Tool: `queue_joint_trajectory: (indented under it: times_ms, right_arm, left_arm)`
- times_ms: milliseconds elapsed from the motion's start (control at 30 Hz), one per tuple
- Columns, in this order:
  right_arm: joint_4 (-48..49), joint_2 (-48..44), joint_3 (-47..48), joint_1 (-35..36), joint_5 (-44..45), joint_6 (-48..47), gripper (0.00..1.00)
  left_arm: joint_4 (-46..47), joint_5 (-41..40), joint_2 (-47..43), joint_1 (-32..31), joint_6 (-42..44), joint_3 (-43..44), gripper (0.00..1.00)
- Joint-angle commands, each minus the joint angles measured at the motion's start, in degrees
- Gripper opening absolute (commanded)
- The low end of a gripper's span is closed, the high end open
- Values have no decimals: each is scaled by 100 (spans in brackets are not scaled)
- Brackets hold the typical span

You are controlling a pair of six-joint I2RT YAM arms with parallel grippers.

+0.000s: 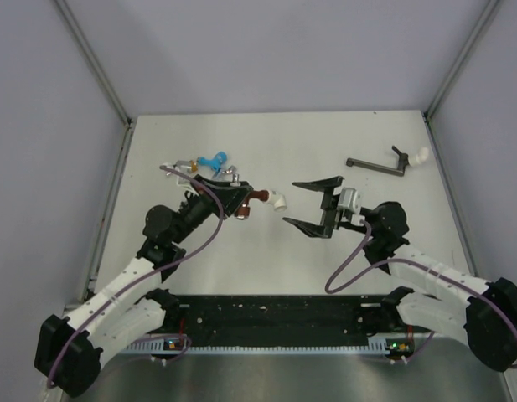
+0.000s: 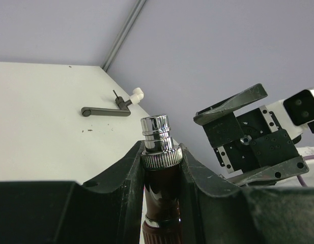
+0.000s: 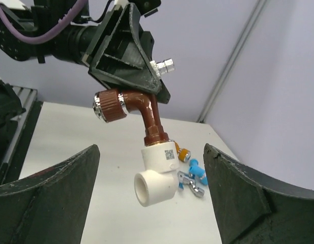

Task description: Install the water faucets

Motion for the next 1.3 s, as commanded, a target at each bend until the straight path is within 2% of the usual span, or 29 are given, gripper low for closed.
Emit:
queue_joint_trajectory:
  times_ms: [0, 233, 433, 533, 633, 767, 1100, 1133, 1267]
  right_arm:
    - [-599, -151, 190, 39, -152, -753, 84]
    - [-529, 218, 234, 127, -171, -946, 88]
    - [-600, 570, 217, 259, 259, -1377, 88]
    - [-232, 711, 103, 277, 444, -1290, 86]
    - [7, 790, 94, 277, 506, -1193, 78]
    - [42, 790, 103, 277, 638, -1158, 61]
    - [-590, 149, 129, 57, 849, -1009, 59]
    - [-678, 122, 181, 13, 788, -974, 57]
    - [-1135, 210, 471, -101, 384, -815, 34]
  left_arm:
    - [304, -84, 15, 1, -325, 284, 0]
    - [805, -153, 261, 1, -1239, 249, 0]
    - [912, -189, 297, -8, -1416, 257, 0]
    - [911, -154, 297, -8, -1407, 284, 0]
    - [859, -83, 314, -17, -1399, 310, 0]
    - [798, 13, 279, -17, -1215, 319, 0]
    - [-713, 1023, -20, -8, 419, 907, 0]
    - [-793, 1172, -28, -8, 542, 943, 0]
    - [-505, 1927, -37, -8, 763, 978, 0]
